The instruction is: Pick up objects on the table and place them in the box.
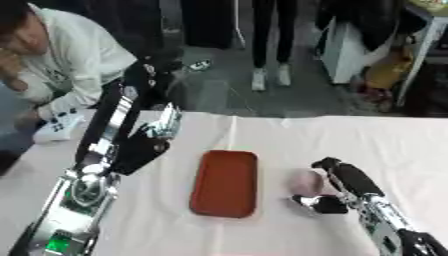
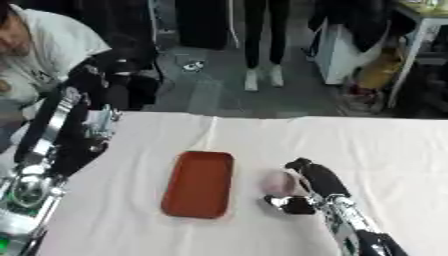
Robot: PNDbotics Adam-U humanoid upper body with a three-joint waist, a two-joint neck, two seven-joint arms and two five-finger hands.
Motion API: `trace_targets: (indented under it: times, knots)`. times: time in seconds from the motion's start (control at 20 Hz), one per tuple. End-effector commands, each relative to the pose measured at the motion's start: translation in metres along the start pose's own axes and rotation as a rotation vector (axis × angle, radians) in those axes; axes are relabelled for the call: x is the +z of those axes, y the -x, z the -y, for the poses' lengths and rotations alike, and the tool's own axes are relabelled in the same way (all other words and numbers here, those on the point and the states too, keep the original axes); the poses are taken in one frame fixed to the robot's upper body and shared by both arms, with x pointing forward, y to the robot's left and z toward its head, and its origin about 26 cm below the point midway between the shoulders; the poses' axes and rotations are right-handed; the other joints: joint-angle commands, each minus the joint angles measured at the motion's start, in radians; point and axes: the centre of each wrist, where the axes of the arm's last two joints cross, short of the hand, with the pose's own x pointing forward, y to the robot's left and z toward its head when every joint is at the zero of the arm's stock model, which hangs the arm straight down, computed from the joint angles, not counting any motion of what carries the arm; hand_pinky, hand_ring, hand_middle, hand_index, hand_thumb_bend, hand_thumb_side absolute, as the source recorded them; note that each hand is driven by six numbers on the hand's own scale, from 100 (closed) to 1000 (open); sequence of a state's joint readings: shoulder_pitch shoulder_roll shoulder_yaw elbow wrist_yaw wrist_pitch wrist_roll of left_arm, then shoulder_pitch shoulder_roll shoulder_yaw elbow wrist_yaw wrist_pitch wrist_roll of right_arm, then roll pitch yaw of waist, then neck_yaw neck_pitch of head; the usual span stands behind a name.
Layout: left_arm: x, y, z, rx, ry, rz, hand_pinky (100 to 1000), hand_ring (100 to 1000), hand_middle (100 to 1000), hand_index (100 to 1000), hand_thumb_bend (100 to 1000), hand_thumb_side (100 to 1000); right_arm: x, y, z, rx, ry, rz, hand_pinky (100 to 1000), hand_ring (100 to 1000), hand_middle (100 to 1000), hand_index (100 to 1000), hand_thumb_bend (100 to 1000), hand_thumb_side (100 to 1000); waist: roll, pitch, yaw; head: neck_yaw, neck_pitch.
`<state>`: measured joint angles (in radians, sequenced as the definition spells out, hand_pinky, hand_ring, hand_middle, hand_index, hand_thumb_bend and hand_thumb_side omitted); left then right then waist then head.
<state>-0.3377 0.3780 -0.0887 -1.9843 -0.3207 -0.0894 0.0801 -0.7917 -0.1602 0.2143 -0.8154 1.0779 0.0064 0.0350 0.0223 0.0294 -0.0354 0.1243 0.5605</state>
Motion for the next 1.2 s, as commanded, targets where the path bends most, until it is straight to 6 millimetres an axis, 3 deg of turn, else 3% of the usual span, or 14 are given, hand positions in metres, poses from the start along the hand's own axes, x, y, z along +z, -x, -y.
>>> trace_targets:
  times: [0.05, 1.0, 1.2]
  knots:
    - [-0.007, -0.006, -0.004, -0.003, -0.005, 0.038, 810, 828, 885, 934, 100, 744, -0.007, -0.004, 0.016, 0.012, 0.046, 0.008, 732, 686, 798, 864, 624, 635, 0.000, -0.008, 0.002, 0.001, -0.011]
    - [-0.009, -0.008, -0.003, 0.005, -0.006, 0.051, 809, 828, 886, 933, 100, 742, -0.011, -0.001, 0.006, 0.024, 0.018, -0.020, 700, 642, 791, 863, 619, 613, 0.001, 0.000, 0.009, 0.003, -0.019]
    - [-0.010, -0.009, -0.003, 0.008, -0.006, 0.054, 808, 828, 886, 933, 100, 742, -0.011, 0.000, 0.003, 0.022, 0.010, -0.028, 619, 582, 781, 860, 613, 599, 0.001, 0.002, 0.010, 0.005, -0.020]
